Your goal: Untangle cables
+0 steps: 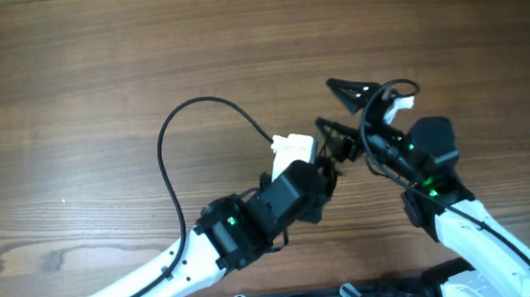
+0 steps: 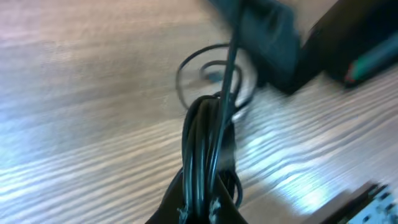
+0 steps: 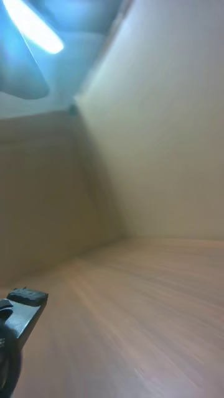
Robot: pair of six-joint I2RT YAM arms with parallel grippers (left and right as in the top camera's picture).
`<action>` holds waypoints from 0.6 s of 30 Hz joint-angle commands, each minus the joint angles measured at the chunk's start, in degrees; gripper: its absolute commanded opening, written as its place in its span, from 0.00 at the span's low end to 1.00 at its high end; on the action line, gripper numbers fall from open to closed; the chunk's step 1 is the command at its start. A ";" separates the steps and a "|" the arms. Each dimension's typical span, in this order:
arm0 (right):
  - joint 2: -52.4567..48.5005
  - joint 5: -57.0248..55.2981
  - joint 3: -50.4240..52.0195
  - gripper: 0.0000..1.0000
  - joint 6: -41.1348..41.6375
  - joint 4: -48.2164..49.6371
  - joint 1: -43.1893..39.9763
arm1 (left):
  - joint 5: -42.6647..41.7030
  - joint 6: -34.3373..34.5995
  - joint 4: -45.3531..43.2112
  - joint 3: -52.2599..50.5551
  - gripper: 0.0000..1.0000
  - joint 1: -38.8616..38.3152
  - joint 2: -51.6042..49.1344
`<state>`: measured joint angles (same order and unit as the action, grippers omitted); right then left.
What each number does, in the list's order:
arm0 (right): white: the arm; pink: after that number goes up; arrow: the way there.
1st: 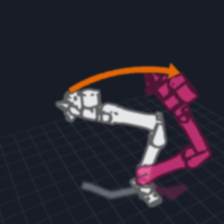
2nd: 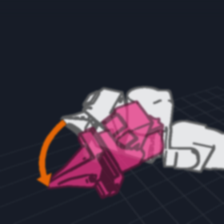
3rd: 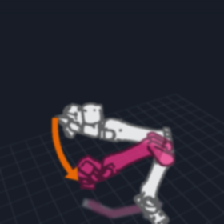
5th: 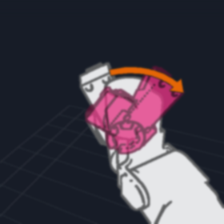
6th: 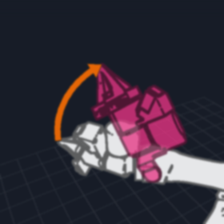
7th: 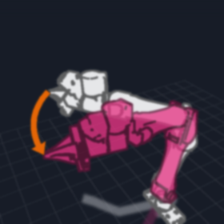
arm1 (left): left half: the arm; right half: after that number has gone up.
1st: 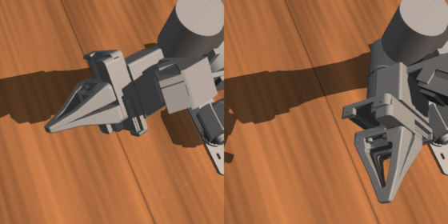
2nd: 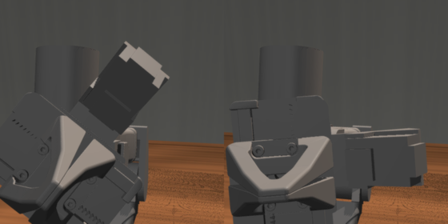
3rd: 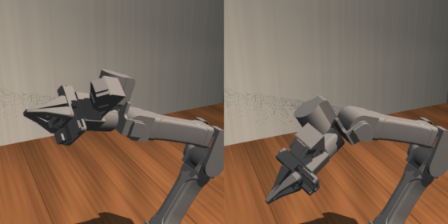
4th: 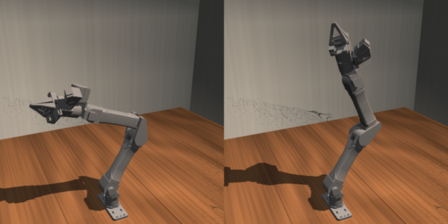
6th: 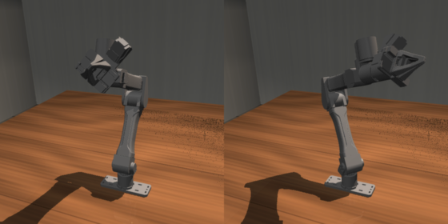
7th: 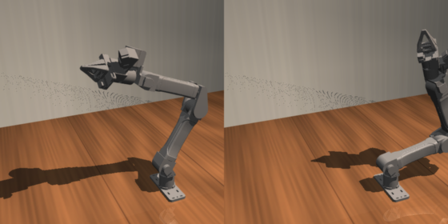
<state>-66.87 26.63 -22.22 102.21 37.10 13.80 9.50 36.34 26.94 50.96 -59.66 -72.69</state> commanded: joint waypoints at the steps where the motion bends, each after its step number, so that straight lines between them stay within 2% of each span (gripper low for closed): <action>1: -0.44 -8.61 -0.66 1.00 -11.45 -3.19 -6.93 | -0.81 -1.40 4.26 0.00 0.04 -1.20 0.35; 8: -0.44 1.46 -0.66 1.00 -25.62 -13.16 -9.53 | 10.67 -1.68 5.57 0.00 0.04 -1.20 0.35; 13: -0.44 10.05 -0.66 1.00 -35.93 -14.62 -9.53 | 9.94 -7.56 8.39 0.00 0.04 -1.20 0.35; 16: -0.44 16.15 -0.66 1.00 -47.34 -15.45 -9.53 | 9.90 -12.24 10.45 0.00 0.04 -1.14 0.35; 18: -0.44 17.25 -0.66 1.00 -49.48 -18.71 -9.53 | 10.75 -14.01 10.64 0.00 0.04 -1.01 0.35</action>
<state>-66.92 38.22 -22.35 62.17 20.95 4.40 18.20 27.62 37.45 50.96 -60.64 -72.69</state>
